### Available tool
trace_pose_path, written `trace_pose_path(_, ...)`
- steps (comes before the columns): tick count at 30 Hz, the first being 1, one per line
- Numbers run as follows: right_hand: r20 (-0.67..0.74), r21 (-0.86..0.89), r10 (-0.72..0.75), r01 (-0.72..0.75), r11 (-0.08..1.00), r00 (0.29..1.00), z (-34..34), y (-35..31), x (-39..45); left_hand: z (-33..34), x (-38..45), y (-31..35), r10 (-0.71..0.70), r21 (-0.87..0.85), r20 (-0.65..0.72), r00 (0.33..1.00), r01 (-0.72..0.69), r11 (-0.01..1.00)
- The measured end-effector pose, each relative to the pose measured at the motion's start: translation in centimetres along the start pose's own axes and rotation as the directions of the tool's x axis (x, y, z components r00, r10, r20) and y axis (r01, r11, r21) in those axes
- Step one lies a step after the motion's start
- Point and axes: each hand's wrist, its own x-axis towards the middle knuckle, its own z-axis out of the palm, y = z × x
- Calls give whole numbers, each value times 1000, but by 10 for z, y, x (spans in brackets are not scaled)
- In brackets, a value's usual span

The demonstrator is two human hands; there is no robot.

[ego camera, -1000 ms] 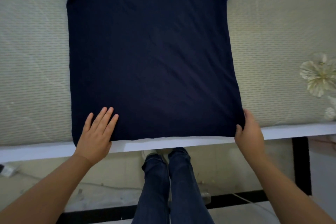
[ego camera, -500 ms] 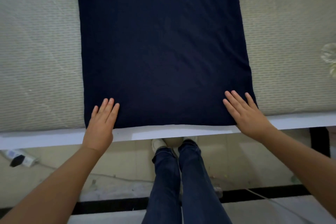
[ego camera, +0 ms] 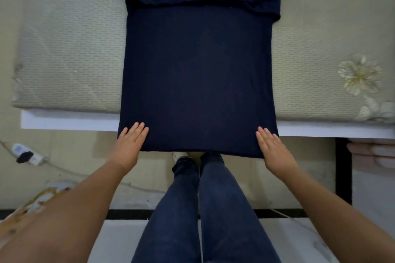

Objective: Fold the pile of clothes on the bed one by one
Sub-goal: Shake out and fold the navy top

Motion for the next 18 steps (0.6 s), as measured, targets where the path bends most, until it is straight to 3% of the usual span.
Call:
trace_pose_path(3,-18,-19,14,-14,1000,1000,-25,6,1,-20,-2,-6,1,-60,-44,999,-4,998)
trace_pose_path(5,-49,-42,53,-55,998,997,-51,13,14,-46,7,-9,-78,-168,-146,986,53,984)
trace_pose_path(8,-118,-106,155,-167,980,981,-105,26,46,-104,31,-11,-257,-333,-288,923,155,930)
trace_pose_path(11,-294,-139,170,-218,966,941,-166,37,85,-164,65,-16,-311,-371,-408,859,155,915)
trace_pose_path(14,-410,-65,198,-245,967,890,-224,51,124,-220,102,-26,-398,-502,-482,780,127,856)
trace_pose_path(18,-477,133,288,-256,958,831,-285,73,182,-286,152,-44,-556,-709,-453,697,96,698)
